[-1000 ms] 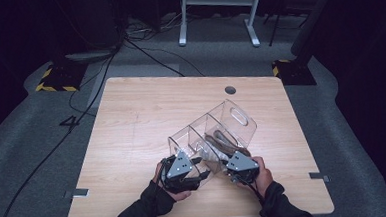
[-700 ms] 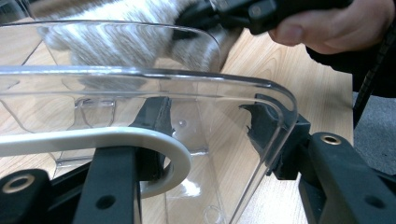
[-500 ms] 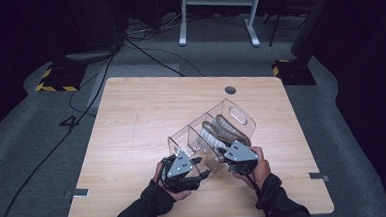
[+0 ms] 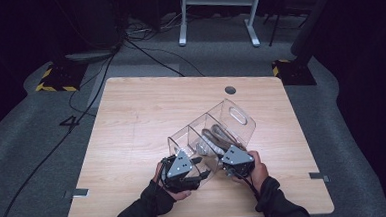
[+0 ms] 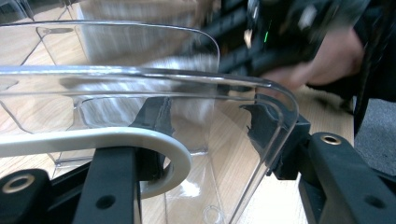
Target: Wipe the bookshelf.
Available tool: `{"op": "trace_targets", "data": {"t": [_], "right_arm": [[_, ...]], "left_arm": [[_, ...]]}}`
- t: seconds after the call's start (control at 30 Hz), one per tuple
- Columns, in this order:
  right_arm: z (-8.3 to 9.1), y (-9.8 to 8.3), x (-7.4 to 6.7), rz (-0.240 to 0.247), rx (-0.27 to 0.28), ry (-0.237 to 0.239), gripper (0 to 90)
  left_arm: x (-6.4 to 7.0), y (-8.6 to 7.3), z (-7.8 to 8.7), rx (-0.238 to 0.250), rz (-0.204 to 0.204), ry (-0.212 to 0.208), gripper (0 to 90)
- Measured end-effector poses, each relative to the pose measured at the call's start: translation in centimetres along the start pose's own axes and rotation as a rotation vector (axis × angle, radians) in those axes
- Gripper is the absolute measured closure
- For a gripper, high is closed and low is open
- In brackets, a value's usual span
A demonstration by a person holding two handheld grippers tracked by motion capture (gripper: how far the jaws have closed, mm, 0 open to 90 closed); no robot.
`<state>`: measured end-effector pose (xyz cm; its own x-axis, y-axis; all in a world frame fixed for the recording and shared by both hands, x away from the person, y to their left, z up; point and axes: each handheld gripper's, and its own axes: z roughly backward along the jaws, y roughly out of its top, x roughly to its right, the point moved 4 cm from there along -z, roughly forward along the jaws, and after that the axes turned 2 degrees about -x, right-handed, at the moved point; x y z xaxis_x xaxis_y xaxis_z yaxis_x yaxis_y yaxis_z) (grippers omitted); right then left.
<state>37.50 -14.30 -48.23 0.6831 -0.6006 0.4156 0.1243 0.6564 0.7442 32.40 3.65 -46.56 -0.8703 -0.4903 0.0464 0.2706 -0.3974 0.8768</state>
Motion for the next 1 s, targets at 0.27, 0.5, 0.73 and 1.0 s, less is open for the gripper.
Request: {"op": "trace_targets", "data": {"t": [0.27,0.5,0.73,1.0], "right_arm": [[1.1,3.6,1.4,0.022,0.090,-0.060,77.1],[-1.4,2.7,0.9,0.034,0.012,-0.025,77.0],[-2.0,1.7,0.4,0.048,-0.018,-0.004,77.1],[-2.0,-1.9,-0.9,0.021,-0.103,0.080,77.1]], "left_arm": [[0.0,0.0,0.0,0.003,0.002,-0.002,49.2],[0.0,0.0,0.0,0.003,0.001,-0.003,49.2],[0.0,0.0,0.0,0.003,0.002,-0.003,49.2],[0.0,0.0,0.0,0.004,0.000,-0.001,49.3]]}}
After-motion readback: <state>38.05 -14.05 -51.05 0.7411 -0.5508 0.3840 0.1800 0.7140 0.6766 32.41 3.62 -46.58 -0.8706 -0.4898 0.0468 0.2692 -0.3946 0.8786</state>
